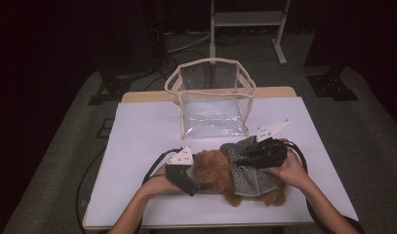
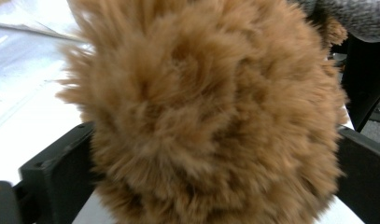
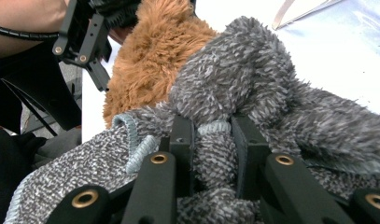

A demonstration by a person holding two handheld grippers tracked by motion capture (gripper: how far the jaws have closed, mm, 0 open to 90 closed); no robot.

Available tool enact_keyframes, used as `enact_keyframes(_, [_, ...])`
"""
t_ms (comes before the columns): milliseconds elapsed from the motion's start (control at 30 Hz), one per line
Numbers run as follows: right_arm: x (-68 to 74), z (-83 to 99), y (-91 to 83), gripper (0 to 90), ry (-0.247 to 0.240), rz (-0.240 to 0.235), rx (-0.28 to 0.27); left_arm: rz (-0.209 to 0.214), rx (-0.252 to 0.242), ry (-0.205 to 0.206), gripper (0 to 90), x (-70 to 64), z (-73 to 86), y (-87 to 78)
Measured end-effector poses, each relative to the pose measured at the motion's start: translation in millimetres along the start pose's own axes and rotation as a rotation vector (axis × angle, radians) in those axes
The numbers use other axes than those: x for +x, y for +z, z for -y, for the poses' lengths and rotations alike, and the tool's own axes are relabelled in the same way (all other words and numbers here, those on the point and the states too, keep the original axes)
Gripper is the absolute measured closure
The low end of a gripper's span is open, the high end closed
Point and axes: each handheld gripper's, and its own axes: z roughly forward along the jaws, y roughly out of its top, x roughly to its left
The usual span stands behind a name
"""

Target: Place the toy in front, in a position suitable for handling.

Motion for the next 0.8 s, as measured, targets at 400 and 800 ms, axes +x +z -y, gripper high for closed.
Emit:
enact_keyframes(400, [7.3, -18.5, -2.9, 72.1, -0.010, -0.026, -0.086, -0.040, -0.100, 0.067, 33.1, -4.6, -33.2, -34.1])
enact_keyframes(800, [27.5, -71.6, -5.5, 72.2, -0.072, -0.100, -0.272, -0.131, -0.060, 0.238, 35.3, -16.2, -103.3, -112.7])
